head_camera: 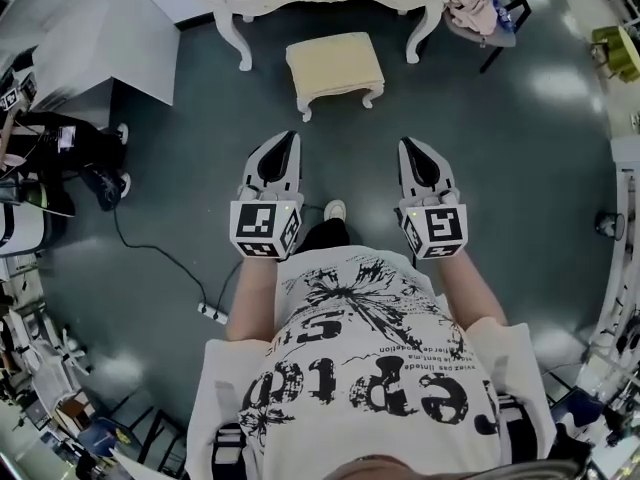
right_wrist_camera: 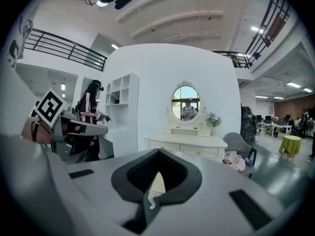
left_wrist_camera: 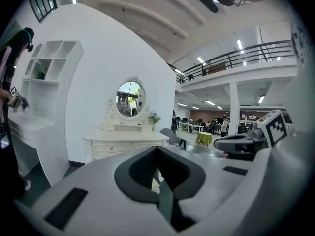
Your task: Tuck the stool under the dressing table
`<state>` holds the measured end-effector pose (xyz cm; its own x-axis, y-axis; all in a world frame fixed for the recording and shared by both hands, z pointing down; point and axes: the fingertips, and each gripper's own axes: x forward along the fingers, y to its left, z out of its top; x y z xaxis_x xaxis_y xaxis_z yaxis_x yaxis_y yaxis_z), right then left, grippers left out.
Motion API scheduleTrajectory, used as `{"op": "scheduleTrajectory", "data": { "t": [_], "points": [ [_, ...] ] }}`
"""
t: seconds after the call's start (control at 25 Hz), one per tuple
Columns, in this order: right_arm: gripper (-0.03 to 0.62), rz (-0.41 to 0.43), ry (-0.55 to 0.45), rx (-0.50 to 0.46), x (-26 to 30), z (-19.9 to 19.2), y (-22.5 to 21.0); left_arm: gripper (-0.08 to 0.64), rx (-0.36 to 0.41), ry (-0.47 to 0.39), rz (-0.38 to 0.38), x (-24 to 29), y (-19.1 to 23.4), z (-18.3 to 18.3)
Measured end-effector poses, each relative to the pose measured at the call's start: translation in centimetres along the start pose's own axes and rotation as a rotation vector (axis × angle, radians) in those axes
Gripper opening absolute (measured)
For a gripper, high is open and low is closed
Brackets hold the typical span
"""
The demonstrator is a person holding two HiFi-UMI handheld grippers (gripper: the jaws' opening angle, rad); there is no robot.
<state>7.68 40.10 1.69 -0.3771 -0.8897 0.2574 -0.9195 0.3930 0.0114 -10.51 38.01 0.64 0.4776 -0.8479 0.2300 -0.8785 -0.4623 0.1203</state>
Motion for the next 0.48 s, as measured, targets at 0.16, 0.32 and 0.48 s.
{"op": "scheduleTrajectory", "data": {
  "t": [0.16,0.32,0.48],
  "points": [
    [0.017,-0.019,0.034,-0.021,6.1,0.3,-1.7,0.02,0.005,0.029,0.009,4.2,4.7,0.5],
    [0.017,-0.007,0.067,-0.043,11.3,-0.5,-2.9,0.02,-0.039,0.073,0.006,7.6,7.6,-1.2],
    [0.017,0.05,0.102,-0.054,16.5,-2.7,-4.2,0.021,-0.06,0.113,0.007,12.2,9.0,-4.0]
  ]
}}
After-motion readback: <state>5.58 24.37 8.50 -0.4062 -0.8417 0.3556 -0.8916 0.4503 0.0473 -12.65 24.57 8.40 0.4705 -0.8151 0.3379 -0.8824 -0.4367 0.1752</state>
